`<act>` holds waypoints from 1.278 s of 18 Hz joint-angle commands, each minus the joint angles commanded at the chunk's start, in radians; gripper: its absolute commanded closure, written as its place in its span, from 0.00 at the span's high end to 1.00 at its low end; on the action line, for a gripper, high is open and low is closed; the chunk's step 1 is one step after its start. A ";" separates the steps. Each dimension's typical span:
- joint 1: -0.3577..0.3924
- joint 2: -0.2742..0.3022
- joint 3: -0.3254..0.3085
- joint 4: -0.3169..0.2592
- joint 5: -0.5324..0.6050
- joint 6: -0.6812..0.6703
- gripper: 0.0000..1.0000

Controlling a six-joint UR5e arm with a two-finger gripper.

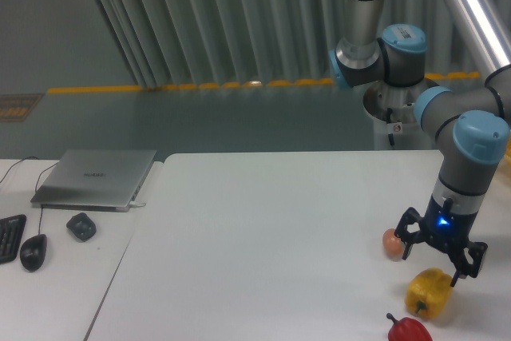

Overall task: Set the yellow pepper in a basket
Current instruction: 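Move the open gripper down over the yellow bell pepper, then lower the gripper onto the yellow pepper and close the fingers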

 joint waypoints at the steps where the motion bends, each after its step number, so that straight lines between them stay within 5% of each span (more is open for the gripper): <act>1: 0.000 -0.002 0.000 0.000 0.003 0.000 1.00; 23: 0.000 -0.038 0.005 0.000 0.027 0.002 1.00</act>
